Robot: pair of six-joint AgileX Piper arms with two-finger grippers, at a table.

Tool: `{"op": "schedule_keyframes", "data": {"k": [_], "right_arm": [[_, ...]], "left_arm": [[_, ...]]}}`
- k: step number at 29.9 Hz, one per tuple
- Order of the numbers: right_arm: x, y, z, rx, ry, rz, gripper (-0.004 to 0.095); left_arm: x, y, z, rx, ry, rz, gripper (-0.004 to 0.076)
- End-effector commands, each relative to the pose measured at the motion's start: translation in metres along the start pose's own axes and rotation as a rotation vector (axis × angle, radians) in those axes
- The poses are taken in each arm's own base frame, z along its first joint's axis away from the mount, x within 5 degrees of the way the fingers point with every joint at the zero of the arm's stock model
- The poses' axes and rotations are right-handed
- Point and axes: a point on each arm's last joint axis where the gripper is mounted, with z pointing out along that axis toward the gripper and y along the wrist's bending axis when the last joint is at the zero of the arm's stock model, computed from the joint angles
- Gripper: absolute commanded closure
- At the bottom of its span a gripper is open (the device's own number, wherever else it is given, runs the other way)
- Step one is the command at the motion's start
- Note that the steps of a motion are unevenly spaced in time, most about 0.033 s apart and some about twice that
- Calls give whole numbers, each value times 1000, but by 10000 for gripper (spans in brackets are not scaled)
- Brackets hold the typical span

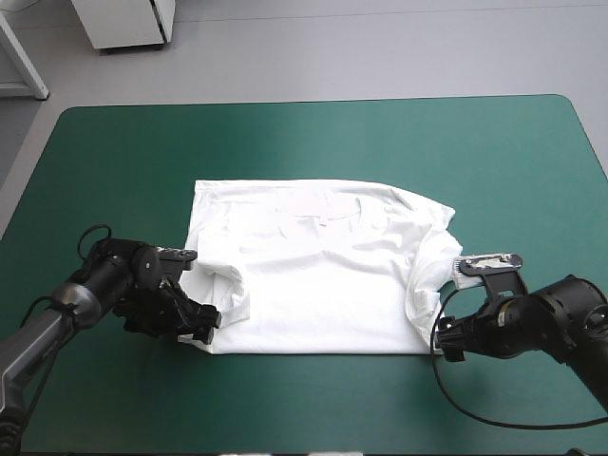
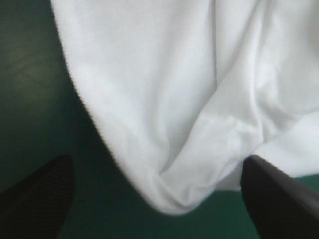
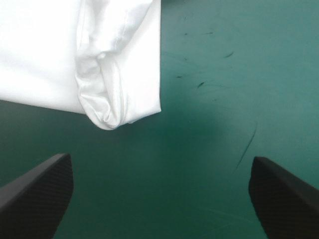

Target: Fold the cloth

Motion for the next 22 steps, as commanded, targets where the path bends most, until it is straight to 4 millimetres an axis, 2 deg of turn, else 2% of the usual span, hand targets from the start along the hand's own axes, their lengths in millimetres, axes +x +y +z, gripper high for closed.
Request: {"op": "schedule_keyframes", "data": {"k": [1, 4, 7, 10, 11, 13, 18, 22], "right_arm": [[-9, 1, -4, -10, -59, -3, 9], [-14, 3, 5, -5, -35, -4, 9], [-21, 5, 21, 3, 18, -13, 9], [-29, 9, 39, -10, 65, -13, 9], [-32, 11, 47, -16, 79, -13, 9], [-37, 13, 59, -19, 95, -13, 9], [-45, 18, 91, -23, 158, -4, 9], [-45, 24, 108, -73, 223, -2, 12]], "left_arm": [[-9, -13, 5, 31, -32, 14, 71], [-13, -26, 22, 27, 16, 55, 96], [-14, -37, 37, 36, 77, 76, 219], [-10, -44, 43, 40, 100, 99, 447], [-8, -46, 44, 40, 100, 106, 559], [-7, -46, 44, 38, 99, 116, 717], [-7, -45, 45, 28, 96, 127, 731], [-9, -46, 45, 35, 77, 121, 731]]}}
